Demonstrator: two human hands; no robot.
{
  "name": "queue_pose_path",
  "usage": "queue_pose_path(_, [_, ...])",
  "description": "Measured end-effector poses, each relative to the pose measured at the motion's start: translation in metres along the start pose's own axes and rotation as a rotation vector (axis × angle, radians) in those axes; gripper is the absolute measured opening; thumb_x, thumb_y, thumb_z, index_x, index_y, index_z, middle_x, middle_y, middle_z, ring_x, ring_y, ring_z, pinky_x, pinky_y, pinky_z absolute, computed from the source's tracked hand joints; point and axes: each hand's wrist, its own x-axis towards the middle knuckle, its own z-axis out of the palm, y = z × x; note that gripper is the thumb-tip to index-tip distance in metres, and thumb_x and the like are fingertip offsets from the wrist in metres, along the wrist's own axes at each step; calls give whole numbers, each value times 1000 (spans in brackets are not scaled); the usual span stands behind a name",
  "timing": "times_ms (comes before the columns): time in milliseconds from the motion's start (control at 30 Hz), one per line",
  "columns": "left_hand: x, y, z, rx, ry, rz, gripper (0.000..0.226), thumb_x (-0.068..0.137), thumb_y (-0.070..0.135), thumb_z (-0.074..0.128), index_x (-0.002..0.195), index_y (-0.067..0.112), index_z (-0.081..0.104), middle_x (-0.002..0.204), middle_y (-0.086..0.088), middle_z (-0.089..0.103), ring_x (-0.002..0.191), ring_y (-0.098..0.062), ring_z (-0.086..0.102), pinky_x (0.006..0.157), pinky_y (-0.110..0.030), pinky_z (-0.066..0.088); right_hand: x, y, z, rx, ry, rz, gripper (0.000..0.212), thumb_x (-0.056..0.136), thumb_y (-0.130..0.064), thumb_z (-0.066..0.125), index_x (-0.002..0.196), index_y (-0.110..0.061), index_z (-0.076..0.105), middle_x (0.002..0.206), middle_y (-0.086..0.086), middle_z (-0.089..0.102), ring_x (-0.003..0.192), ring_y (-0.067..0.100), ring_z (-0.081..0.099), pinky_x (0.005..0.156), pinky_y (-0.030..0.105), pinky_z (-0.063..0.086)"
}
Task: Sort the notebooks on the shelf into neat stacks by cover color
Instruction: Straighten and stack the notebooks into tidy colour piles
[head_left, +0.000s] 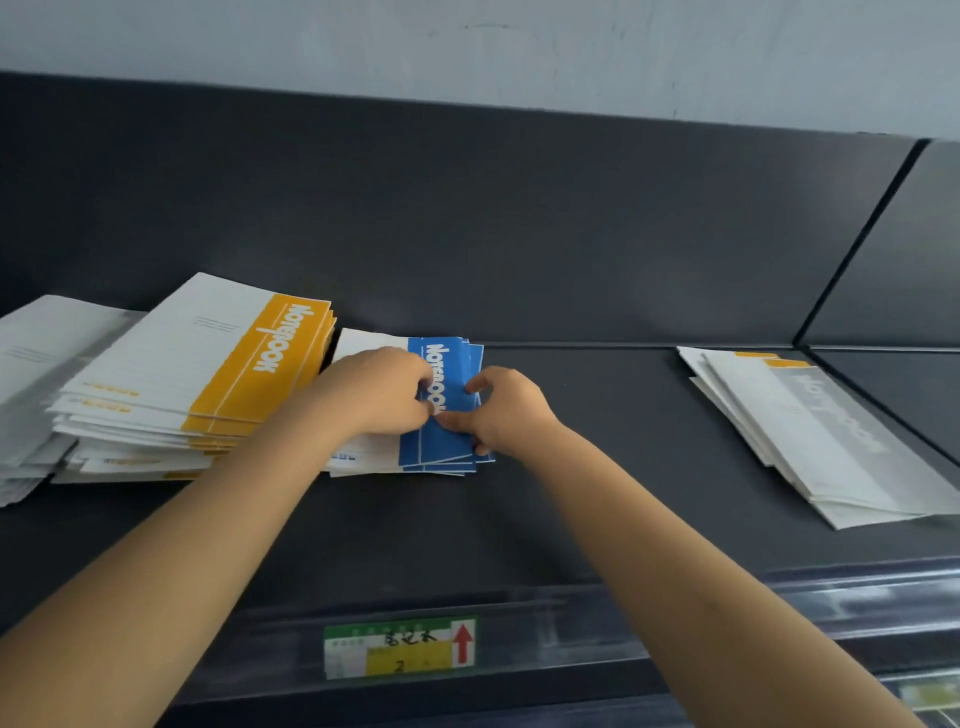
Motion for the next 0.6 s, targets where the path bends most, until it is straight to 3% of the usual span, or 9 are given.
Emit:
queue_pose_path(100, [1, 22, -2, -136, 125, 82, 23, 93, 23, 59, 113, 26, 68, 114, 7, 65, 99, -13, 60, 84, -33, 50, -11, 14, -17, 48, -4, -39, 38, 78, -19, 76, 109, -7, 58, 79, 3, 63, 58, 18, 63, 71, 32, 57])
queue_pose_path(200, [6, 68, -1, -210, 156, 126, 21, 90, 23, 60, 108, 31, 68, 102, 15, 62, 98, -11, 59, 83, -35, 51, -20, 38, -53, 42, 34, -67, 28, 76, -24, 76, 92, -4, 64, 76, 4, 66, 63, 18, 61, 63, 28, 53])
queue_pose_path(267, [14, 106, 3, -258, 145, 154, 21, 90, 26, 57, 107, 32, 67, 101, 15, 63, 96, -12, 60, 83, -39, 52, -23, 61, -89, -27, 126, -82, 29, 75, -29, 76, 91, -6, 68, 80, 2, 66, 72, 17, 61, 60, 26, 46])
queue_pose_path(367, [29, 166, 15, -344, 183, 123, 30, 90, 33, 61, 119, 29, 60, 107, 13, 64, 93, -11, 59, 84, -33, 51, -26, 104, -148, -173, 318, -81, 25, 79, -26, 71, 98, -10, 68, 97, 3, 68, 96, 21, 62, 72, 26, 43])
queue_pose_path(433, [39, 205, 26, -503, 172, 71, 42, 87, 39, 66, 126, 27, 56, 110, 13, 63, 91, -9, 59, 84, -29, 50, -28, 137, -187, -324, 407, -11, 35, 81, -31, 69, 104, -4, 66, 106, 9, 68, 102, 28, 60, 78, 31, 44])
queue_pose_path(500, [47, 240, 34, -640, 113, 37, 46, 85, 40, 70, 126, 25, 56, 112, 11, 62, 94, -9, 59, 84, -26, 47, -32, 169, -226, -487, 414, 121, 41, 80, -42, 67, 98, -6, 62, 101, 8, 66, 95, 31, 58, 73, 33, 44])
queue_pose_path(600, [58, 277, 39, -728, 60, 18, 42, 85, 36, 71, 123, 23, 59, 112, 10, 61, 97, -8, 59, 83, -23, 45, -41, 202, -267, -538, 290, 320, 51, 74, -57, 69, 80, -11, 49, 76, -1, 55, 75, 22, 52, 58, 29, 38])
